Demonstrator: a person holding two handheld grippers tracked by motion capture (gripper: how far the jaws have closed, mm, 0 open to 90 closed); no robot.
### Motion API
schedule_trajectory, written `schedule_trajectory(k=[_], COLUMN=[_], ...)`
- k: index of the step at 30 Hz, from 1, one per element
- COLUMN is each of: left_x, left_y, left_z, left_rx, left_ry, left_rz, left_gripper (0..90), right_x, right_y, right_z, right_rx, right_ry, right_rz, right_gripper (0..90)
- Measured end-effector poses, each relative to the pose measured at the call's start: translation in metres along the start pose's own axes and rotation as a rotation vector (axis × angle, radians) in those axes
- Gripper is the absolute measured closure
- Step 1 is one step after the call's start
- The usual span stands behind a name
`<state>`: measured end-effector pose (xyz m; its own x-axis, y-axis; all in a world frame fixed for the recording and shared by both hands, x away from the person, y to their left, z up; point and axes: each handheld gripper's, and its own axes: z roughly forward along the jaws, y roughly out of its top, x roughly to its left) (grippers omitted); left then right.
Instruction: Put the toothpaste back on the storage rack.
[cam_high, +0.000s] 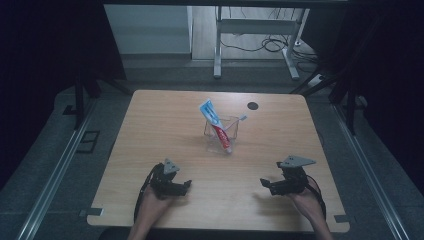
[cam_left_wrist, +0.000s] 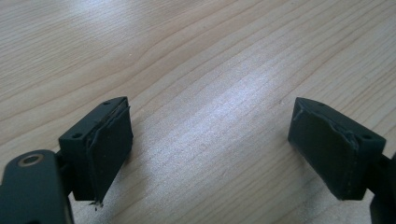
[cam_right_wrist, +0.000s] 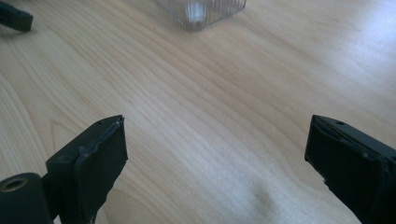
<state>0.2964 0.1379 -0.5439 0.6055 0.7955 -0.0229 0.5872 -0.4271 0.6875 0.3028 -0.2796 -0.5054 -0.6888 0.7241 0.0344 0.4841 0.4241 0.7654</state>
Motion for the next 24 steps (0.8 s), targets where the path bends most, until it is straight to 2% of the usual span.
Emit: schedule_trajectory(k=[16, 24], left_x=[0.0, 0.0], left_y=[0.0, 0.0], left_z=[0.0, 0.0], left_rx=[-0.002, -0.002], left_ry=[0.004, 0.003], left_rz=[-0.002, -0.001], left_gripper=[13.9, 13.9], right_x=[0.007, 0.011], right_y=[-0.028, -0.036], right_z=[0.009, 0.016], right_rx=[0.046, 0.078], right_ry=[0.006, -0.014], right_rz=[-0.002, -0.032], right_gripper=[5.7, 5.4])
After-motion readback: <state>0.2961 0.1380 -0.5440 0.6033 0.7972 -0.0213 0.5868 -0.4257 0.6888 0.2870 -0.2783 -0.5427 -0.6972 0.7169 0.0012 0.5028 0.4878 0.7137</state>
